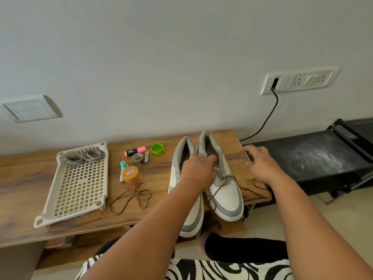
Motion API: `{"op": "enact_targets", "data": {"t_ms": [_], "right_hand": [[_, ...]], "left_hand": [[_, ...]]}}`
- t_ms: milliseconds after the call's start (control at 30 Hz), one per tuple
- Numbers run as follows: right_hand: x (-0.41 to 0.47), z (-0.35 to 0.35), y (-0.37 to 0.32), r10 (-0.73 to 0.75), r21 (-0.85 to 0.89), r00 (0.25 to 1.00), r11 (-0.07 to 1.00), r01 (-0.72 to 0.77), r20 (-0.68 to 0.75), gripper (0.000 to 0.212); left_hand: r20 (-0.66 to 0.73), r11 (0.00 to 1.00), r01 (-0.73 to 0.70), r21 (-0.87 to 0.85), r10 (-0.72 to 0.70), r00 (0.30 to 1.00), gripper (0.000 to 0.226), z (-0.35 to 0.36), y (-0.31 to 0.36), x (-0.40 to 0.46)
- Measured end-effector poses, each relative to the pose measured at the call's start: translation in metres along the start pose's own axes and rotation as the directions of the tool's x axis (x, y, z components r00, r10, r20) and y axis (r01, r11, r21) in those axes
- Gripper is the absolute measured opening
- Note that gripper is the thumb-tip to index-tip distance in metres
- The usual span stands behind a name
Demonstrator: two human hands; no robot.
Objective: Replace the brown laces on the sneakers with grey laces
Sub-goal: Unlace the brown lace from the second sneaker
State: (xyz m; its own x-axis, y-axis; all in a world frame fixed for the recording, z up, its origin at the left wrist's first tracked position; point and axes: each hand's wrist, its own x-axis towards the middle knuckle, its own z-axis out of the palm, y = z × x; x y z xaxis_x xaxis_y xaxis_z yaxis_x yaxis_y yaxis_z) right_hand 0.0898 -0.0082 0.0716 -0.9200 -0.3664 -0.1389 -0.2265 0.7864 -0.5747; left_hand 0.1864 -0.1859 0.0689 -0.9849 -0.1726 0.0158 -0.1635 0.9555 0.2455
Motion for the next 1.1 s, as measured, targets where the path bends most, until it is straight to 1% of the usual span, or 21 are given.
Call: {"op": "enact_targets", "data": {"t_ms": [67, 133, 233, 267, 367, 400, 467, 533, 600, 667, 700, 733, 800, 867, 900, 933, 967, 1000, 1033, 1067, 1100], "right_hand": [[-0.002, 0.009, -0.016, -0.159, 0.089, 0.986, 0.984, 0.154, 0.055, 0.051], [-0.001, 0.02, -0.028, -0.215, 0.033, 0.965, 0.977, 0.212, 0.15, 0.057], [0.002, 0.034, -0.032, -0.174, -0.151, 0.956, 0.965, 0.213, 0.238, 0.057], [0.003, 0.035, -0.032, -0.165, -0.16, 0.957, 0.965, 0.207, 0.24, 0.057], [0.003, 0.034, -0.026, -0.16, -0.072, 0.957, 0.981, 0.182, 0.24, 0.056], [0.003, 0.032, -0.023, -0.155, -0.046, 0.957, 0.984, 0.171, 0.247, 0.057], [0.006, 0.03, -0.018, -0.152, -0.016, 0.958, 0.987, 0.161, 0.242, 0.057], [0.008, 0.029, -0.014, -0.147, 0.035, 0.963, 0.989, 0.142, 0.226, 0.056], [0.009, 0.027, -0.013, -0.132, 0.115, 0.963, 0.988, 0.107, 0.234, 0.054], [0.008, 0.027, -0.012, -0.126, 0.167, 0.963, 0.982, 0.087, 0.237, 0.052], [0.009, 0.027, -0.013, -0.117, 0.186, 0.968, 0.98, 0.076, 0.223, 0.051], [0.009, 0.027, -0.013, -0.105, 0.211, 0.973, 0.976, 0.061, 0.207, 0.051], [0.008, 0.027, -0.014, -0.077, 0.265, 0.978, 0.964, 0.023, 0.195, 0.052], [0.009, 0.028, -0.014, -0.075, 0.279, 0.979, 0.96, 0.02, 0.188, 0.051], [0.009, 0.028, -0.014, -0.081, 0.272, 0.979, 0.962, 0.028, 0.185, 0.05], [0.008, 0.027, -0.014, -0.081, 0.269, 0.979, 0.963, 0.029, 0.186, 0.049], [0.007, 0.027, -0.015, -0.08, 0.27, 0.979, 0.963, 0.027, 0.189, 0.048], [0.006, 0.027, -0.015, -0.081, 0.27, 0.978, 0.962, 0.027, 0.191, 0.045], [0.005, 0.026, -0.016, -0.084, 0.269, 0.978, 0.963, 0.03, 0.192, 0.043], [0.004, 0.026, -0.016, -0.088, 0.267, 0.977, 0.963, 0.033, 0.194, 0.042], [0.003, 0.026, -0.016, -0.091, 0.265, 0.977, 0.963, 0.037, 0.195, 0.042]], "left_hand": [[-0.036, 1.0, -0.024, 0.011, 0.024, 0.999, 0.034, 0.009, 0.009, 0.0], [-0.012, 0.999, -0.029, 0.034, 0.029, 1.0, 0.038, 0.018, 0.015, -0.002], [0.009, 0.999, 0.016, 0.049, -0.016, 1.0, 0.04, 0.026, 0.02, -0.001], [0.01, 0.998, 0.039, 0.04, -0.039, 0.999, 0.04, 0.026, 0.021, 0.0], [0.061, 0.995, 0.099, 0.001, -0.099, 0.993, 0.038, 0.025, 0.022, 0.006], [0.07, 0.993, 0.119, -0.028, -0.116, 0.991, 0.035, 0.025, 0.022, 0.007], [0.096, 0.969, 0.183, -0.168, -0.169, 0.981, 0.028, 0.027, 0.02, 0.008], [0.14, 0.921, 0.243, -0.305, -0.209, 0.968, 0.018, 0.033, 0.017, 0.009], [0.16, 0.87, 0.259, -0.419, -0.21, 0.965, 0.009, 0.035, 0.015, 0.01], [0.127, 0.783, 0.225, -0.58, -0.186, 0.974, 0.009, 0.028, 0.01, 0.013], [0.111, 0.718, 0.193, -0.668, -0.16, 0.981, 0.009, 0.019, 0.007, 0.014], [0.109, 0.622, 0.16, -0.767, -0.12, 0.987, 0.009, 0.006, 0.004, 0.013], [0.123, 0.335, 0.118, -0.935, -0.006, 0.992, 0.013, -0.022, -0.003, 0.008], [0.143, 0.08, 0.133, -0.988, 0.133, 0.981, 0.025, -0.038, -0.014, 0.004], [0.175, -0.004, 0.18, -0.984, 0.203, 0.963, 0.031, -0.042, -0.019, 0.002], [0.241, -0.017, 0.253, -0.967, 0.249, 0.938, 0.035, -0.044, -0.024, 0.0], [0.327, 0.073, 0.319, -0.945, 0.269, 0.906, 0.036, -0.044, -0.028, -0.001], [0.424, 0.261, 0.358, -0.896, 0.27, 0.864, 0.037, -0.043, -0.032, 0.0], [0.522, 0.502, 0.354, -0.789, 0.243, 0.818, 0.036, -0.041, -0.034, 0.0], [0.584, 0.709, 0.304, -0.637, 0.185, 0.791, 0.035, -0.038, -0.034, -0.001], [0.581, 0.841, 0.226, -0.492, 0.123, 0.805, 0.032, -0.031, -0.032, 0.0]]}}
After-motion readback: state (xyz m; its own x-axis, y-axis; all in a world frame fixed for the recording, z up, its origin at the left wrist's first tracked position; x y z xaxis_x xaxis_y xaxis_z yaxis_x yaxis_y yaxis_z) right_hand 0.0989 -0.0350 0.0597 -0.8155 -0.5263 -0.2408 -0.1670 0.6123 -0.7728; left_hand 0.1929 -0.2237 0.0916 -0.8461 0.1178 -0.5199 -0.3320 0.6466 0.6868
